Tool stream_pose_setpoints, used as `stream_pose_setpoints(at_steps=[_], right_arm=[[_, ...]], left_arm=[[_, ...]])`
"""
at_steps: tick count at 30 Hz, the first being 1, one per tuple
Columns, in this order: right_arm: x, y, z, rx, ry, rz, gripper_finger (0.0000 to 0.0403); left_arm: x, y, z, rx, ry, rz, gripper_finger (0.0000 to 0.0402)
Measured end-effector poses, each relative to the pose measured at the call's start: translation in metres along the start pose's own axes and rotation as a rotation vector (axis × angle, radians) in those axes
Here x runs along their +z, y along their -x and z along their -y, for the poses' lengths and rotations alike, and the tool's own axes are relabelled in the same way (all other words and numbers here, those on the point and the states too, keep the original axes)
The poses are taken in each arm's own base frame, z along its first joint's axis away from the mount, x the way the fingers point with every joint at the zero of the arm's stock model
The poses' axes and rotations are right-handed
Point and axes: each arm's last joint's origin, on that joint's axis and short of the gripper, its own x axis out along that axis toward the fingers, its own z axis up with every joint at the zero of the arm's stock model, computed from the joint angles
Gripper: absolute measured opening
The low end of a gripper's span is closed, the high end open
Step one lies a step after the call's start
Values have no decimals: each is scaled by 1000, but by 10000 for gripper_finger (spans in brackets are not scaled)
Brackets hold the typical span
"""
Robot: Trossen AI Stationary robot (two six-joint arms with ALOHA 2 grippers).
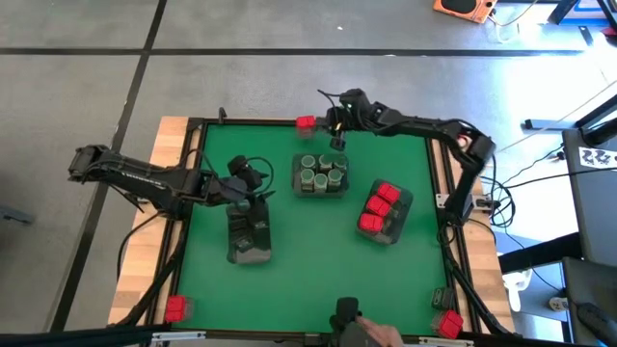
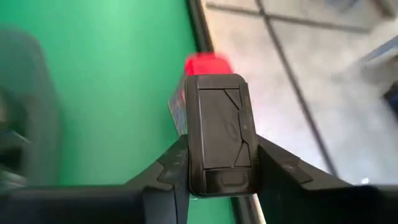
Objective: Sort spices by type
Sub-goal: Put the black seasoning can into the left black bin
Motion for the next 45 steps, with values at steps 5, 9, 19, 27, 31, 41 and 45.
stream_pose_setpoints(at_steps=[5, 9, 19, 27, 31, 41, 45], right_arm=[[35, 37, -21, 3, 41, 73, 135], [58, 59, -50, 64, 57, 125, 135], [91, 83, -154, 268, 120, 152, 136], [100, 101, -226, 434, 97, 163, 137], [96, 98, -257, 442, 82, 117, 137], [80, 84, -325, 428, 71, 63, 138], [74, 74, -342, 441, 56, 68, 138]], left_arm=[[-3, 2, 6, -27, 3, 6, 253], [-13, 2, 11, -50, 27, -4, 253], [-24, 18, 35, -172, 49, 10, 253], [-33, 26, 54, -243, 79, -7, 253], [-39, 23, 69, -275, 64, -7, 253], [-52, 21, 95, -334, 93, -20, 253], [-56, 18, 108, -369, 86, 2, 253]])
